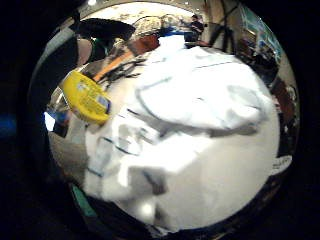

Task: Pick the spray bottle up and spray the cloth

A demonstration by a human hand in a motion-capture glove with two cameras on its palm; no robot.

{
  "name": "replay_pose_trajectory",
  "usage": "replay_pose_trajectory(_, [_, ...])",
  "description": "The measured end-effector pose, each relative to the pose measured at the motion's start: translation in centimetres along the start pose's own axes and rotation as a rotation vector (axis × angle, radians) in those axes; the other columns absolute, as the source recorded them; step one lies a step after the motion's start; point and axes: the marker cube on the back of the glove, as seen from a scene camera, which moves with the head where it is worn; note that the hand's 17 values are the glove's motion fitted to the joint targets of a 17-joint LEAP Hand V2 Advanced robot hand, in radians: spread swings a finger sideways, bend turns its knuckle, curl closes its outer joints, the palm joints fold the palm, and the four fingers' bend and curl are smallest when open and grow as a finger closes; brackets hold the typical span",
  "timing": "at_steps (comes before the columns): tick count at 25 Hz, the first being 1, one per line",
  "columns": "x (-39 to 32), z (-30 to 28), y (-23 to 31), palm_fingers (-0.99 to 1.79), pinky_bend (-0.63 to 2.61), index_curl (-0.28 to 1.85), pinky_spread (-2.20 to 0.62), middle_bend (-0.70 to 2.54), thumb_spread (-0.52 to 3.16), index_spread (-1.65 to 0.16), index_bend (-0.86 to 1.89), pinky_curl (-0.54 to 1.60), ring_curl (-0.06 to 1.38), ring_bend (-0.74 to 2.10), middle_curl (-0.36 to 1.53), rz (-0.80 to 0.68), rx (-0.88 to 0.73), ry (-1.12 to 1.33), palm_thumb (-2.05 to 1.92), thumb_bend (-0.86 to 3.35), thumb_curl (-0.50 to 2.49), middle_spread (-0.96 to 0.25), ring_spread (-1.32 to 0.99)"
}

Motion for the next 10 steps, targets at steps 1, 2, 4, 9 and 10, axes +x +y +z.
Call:
replay_pose_trajectory(1, [1.1, -1.1, 0.9, 0.71, 0.37, 0.22, 0.19, 0.4, 0.92, -0.28, 0.11, 0.38, 0.38, 0.41, 0.5, 0.01, 0.009, 0.057, 0.83, -0.02, 0.47, -0.02, 0.0])
replay_pose_trajectory(2, [2.3, -2.0, 1.8, 0.73, 0.36, 0.23, 0.19, 0.4, 0.92, -0.28, 0.13, 0.38, 0.37, 0.4, 0.49, 0.021, 0.019, 0.108, 0.83, -0.02, 0.47, -0.02, 0.0])
replay_pose_trajectory(4, [4.6, -3.5, 3.4, 0.75, 0.33, 0.24, 0.2, 0.4, 0.93, -0.28, 0.15, 0.37, 0.37, 0.38, 0.49, 0.054, 0.041, 0.204, 0.83, -0.02, 0.46, -0.02, 0.0])
replay_pose_trajectory(9, [8.8, -5.6, 6.5, 0.8, 0.25, 0.27, 0.22, 0.4, 0.96, -0.28, 0.17, 0.35, 0.36, 0.35, 0.48, 0.172, 0.076, 0.374, 0.83, -0.02, 0.45, -0.02, 0.0])
replay_pose_trajectory(10, [9.1, -5.7, 6.7, 0.8, 0.24, 0.27, 0.23, 0.4, 0.97, -0.28, 0.17, 0.35, 0.35, 0.34, 0.48, 0.18, 0.074, 0.381, 0.83, -0.02, 0.45, -0.02, 0.0])
